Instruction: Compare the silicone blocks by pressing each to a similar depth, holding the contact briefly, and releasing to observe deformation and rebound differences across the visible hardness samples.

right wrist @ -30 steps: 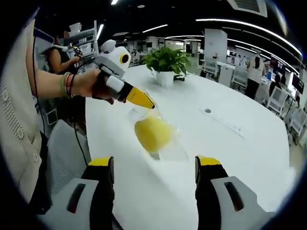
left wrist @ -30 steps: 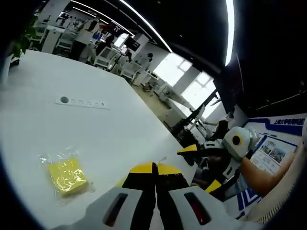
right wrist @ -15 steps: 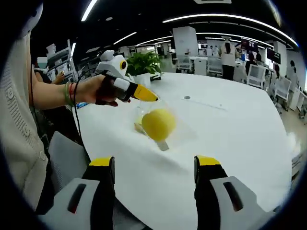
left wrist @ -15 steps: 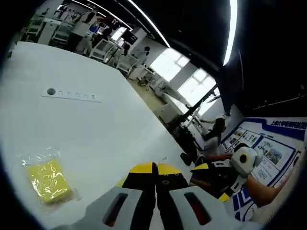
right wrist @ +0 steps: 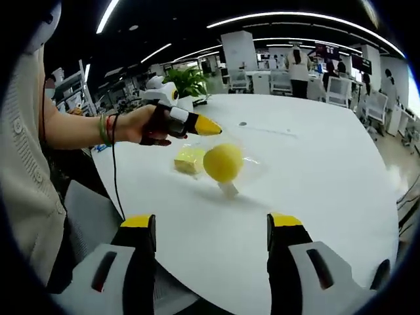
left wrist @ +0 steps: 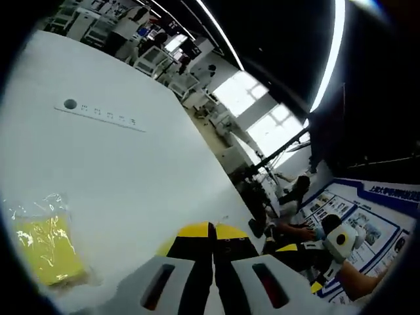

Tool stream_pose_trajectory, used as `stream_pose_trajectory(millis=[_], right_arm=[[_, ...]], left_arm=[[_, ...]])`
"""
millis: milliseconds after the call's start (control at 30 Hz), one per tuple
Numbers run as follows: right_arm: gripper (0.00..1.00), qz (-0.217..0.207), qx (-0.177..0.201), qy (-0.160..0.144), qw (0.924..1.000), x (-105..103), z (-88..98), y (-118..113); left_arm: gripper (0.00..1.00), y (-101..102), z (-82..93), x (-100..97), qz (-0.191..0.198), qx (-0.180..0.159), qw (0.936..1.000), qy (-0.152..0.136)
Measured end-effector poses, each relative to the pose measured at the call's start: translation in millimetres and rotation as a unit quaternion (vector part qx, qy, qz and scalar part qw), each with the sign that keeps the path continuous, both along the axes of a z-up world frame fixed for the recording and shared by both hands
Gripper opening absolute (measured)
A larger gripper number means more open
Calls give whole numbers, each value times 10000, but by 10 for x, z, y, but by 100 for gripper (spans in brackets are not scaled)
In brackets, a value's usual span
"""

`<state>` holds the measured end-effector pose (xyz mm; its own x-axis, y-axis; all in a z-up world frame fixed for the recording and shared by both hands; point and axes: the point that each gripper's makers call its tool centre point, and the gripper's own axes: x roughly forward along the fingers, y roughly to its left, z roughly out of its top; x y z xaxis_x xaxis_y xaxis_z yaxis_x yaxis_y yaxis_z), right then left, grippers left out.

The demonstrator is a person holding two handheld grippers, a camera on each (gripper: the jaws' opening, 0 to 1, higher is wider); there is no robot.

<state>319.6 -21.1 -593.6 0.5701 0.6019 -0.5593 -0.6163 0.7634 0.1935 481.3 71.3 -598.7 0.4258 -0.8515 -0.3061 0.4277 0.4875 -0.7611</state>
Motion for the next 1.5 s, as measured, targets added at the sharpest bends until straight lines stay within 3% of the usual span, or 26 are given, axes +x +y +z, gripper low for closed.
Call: stream_pose_trajectory(millis=[200, 333, 400, 533, 700, 900, 1167, 1300, 1500], right_arm=[[63, 36, 18, 134, 9999, -26, -59, 25], [62, 78, 69, 226, 9997, -27, -102, 61], [62, 104, 47, 256, 9996, -23, -127, 74], [57, 208, 61, 382, 9990, -51, -147, 102], [58, 195, 82, 346, 9992, -25, -129, 119], [56, 227, -54, 409, 9989, -2, -176, 99], [59, 165, -30, 336, 9993, 50, -148, 72], [58, 168, -54, 361, 9992, 44, -175, 60], [58, 169, -17, 324, 9993, 57, -162, 73]], left_arm=[[0, 53, -112, 184, 370, -103, 9992, 98], [0, 153, -298, 368, 897, -132, 9951, 399], [0, 167, -358, 405, 942, -175, 9945, 420], [0, 231, -586, 486, 1153, 16, 9915, 605], [0, 329, -804, 561, 1399, 213, 9873, 717], [0, 411, -992, 620, 1657, 127, 9810, 1002], [0, 455, -1144, 678, 1829, 267, 9767, 1094], [0, 493, -1245, 674, 1838, 523, 9755, 1088], [0, 470, -1242, 683, 1790, 666, 9772, 930]])
